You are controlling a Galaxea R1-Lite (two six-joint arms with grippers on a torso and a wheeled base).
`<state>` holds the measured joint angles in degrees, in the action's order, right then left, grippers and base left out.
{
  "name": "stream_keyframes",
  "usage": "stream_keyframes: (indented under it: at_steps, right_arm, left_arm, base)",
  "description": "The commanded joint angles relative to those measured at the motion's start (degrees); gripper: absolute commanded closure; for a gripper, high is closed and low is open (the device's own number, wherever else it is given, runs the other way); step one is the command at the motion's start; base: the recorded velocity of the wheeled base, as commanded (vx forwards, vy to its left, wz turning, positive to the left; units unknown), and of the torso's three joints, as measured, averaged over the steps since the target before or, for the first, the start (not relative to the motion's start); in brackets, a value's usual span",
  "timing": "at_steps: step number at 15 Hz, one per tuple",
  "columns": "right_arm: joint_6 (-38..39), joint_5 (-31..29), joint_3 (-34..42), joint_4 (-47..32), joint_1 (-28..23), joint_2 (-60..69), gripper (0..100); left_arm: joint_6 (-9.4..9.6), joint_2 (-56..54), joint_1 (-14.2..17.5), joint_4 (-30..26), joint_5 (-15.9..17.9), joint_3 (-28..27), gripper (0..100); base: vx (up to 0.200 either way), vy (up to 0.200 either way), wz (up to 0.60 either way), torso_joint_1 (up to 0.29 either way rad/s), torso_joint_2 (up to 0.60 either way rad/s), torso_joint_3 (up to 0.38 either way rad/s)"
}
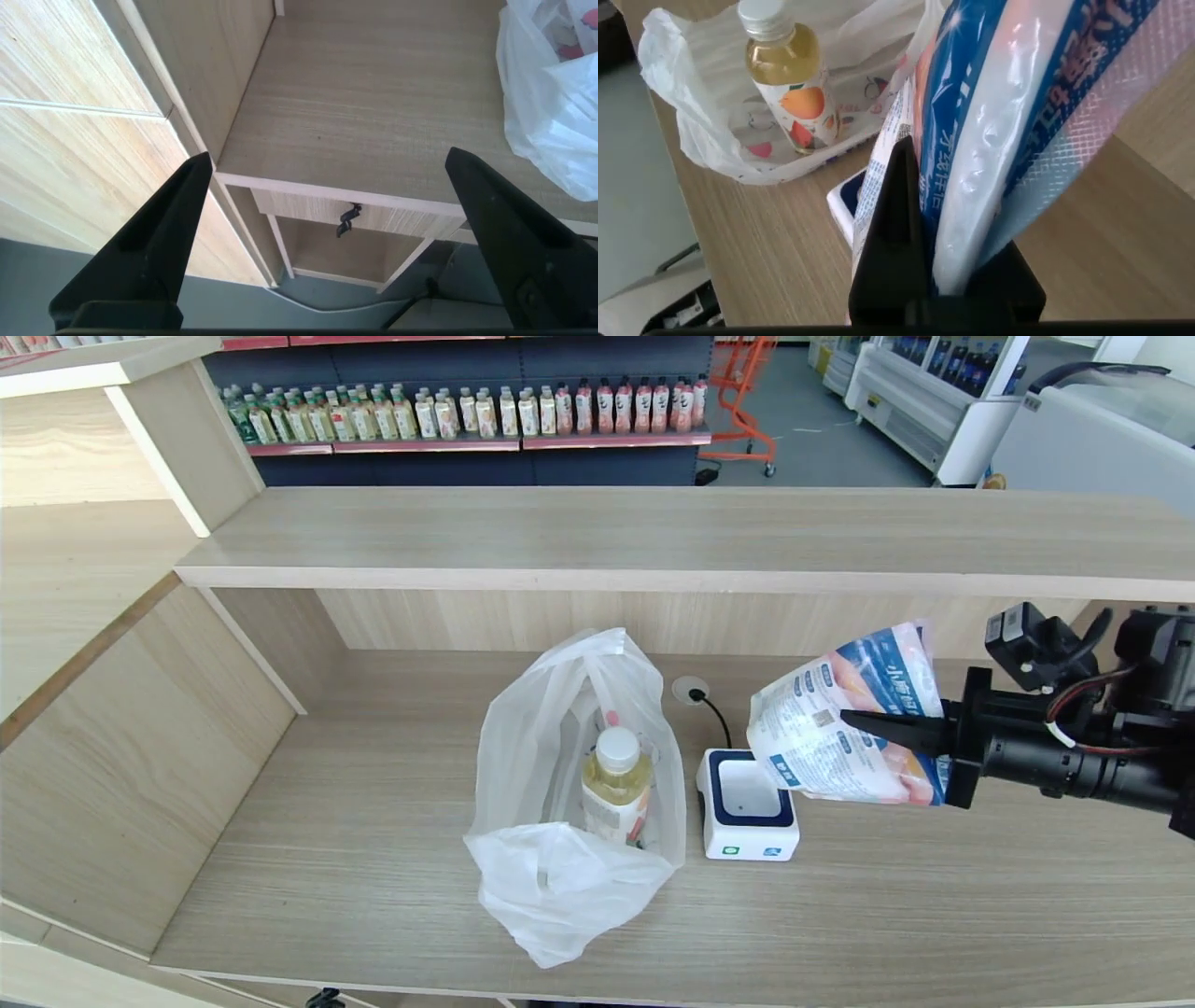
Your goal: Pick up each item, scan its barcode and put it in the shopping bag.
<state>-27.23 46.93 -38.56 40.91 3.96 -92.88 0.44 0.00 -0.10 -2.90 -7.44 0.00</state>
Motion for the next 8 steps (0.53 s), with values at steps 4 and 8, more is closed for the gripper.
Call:
stream_keyframes:
  at_steps: [4,8]
  right_arm:
    - [-8.3,0.1,-2.0,0.1,1.2,-9.0,100]
    - [-12.1,0.2,-5.7,0.2,3.7,-13.1,100]
  left_arm:
    - [0.00,0.1,0.0,0.0,0.0,0.0,0]
    - [0.00,0.0,0.0,0.0,0.0,0.0,0]
  base:
    - [0.000,0.000,0.00,0.000,0.00,0.000]
    - [0.000,0.000,0.00,0.000,0.00,0.000]
